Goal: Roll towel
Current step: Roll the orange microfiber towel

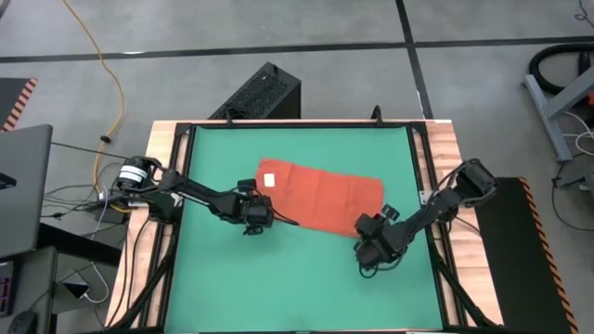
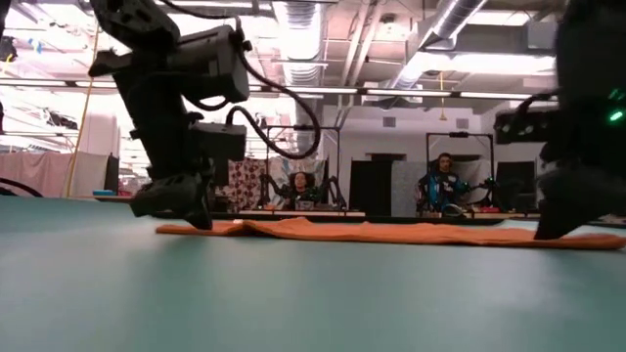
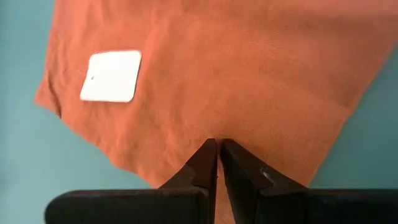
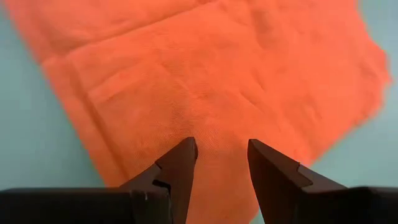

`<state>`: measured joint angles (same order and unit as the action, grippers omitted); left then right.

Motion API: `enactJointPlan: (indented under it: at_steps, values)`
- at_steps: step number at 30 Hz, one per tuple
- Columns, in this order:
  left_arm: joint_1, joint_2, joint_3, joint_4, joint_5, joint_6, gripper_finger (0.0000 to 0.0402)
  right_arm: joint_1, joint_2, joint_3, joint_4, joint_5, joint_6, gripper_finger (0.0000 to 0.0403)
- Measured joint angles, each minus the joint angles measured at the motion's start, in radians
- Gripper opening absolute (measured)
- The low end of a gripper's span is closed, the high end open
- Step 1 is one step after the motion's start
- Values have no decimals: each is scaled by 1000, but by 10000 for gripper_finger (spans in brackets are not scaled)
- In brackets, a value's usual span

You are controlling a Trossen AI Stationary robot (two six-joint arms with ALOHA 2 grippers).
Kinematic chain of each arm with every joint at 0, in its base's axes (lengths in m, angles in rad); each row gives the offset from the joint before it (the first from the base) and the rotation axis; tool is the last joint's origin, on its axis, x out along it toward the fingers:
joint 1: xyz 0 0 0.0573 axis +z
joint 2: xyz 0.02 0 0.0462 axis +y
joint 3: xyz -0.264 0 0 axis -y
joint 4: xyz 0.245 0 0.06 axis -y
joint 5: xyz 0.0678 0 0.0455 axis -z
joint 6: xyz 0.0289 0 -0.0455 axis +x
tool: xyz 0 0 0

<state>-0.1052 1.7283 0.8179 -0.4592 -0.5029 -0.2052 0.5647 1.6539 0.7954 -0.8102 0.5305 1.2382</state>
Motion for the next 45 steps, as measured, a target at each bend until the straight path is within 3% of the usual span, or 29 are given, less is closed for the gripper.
enactJointPlan:
  at_steps: [5, 9, 16, 20, 24, 26, 31, 36, 40, 45]
  values:
    - [37, 1, -5, 6, 18, 53, 20, 63, 2, 68, 96, -48, -51, 175]
    - [74, 4, -5, -2, -4, 167, 20, 97, 2, 121, 227, -61, -212, 175]
    - [172, 5, -12, -30, -177, 375, 20, 84, 2, 248, 236, 75, -581, 175]
    - [238, -32, -13, -22, -131, 374, 20, 29, -23, 272, 238, 252, -786, 173]
    - [278, -101, -12, -22, -95, 343, 20, -93, -69, 234, 268, 275, -923, 159]
    - [286, -148, -12, -19, -105, 352, 20, -163, -98, 193, 369, 232, -1018, 150]
    - [299, -288, -11, -16, -149, 350, 20, -353, -152, 70, 647, 4, -1232, 127]
    - [307, -398, -10, 16, 49, 230, 20, -530, -142, -36, 704, -101, -1232, 83]
    - [253, -434, -10, 76, 137, 145, 20, -556, -145, -121, 738, -112, -1207, 37]
    - [130, -434, -10, 162, 119, 119, 20, -504, -146, -185, 736, -117, -1086, 9]
